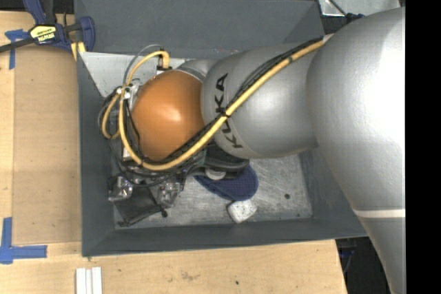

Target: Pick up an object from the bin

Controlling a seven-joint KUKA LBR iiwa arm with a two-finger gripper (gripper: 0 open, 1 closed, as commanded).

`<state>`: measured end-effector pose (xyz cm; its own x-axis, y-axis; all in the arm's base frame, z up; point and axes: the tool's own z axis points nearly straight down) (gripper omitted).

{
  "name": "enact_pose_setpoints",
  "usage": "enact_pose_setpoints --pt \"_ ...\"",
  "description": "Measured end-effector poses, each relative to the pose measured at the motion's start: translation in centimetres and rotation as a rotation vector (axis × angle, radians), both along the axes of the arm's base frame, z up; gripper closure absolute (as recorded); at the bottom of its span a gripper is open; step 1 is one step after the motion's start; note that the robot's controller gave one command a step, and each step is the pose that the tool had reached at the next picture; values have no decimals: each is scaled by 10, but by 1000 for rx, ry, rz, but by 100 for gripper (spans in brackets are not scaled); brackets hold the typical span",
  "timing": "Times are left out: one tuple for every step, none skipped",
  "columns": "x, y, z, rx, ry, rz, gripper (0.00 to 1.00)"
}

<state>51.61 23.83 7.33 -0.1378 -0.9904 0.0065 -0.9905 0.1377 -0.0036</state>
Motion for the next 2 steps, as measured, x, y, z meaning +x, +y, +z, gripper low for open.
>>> enact_pose_setpoints --pt "37 -17 -1 13 -2 -330 0" --pt "39 -14 3 23 -11 -331 100"
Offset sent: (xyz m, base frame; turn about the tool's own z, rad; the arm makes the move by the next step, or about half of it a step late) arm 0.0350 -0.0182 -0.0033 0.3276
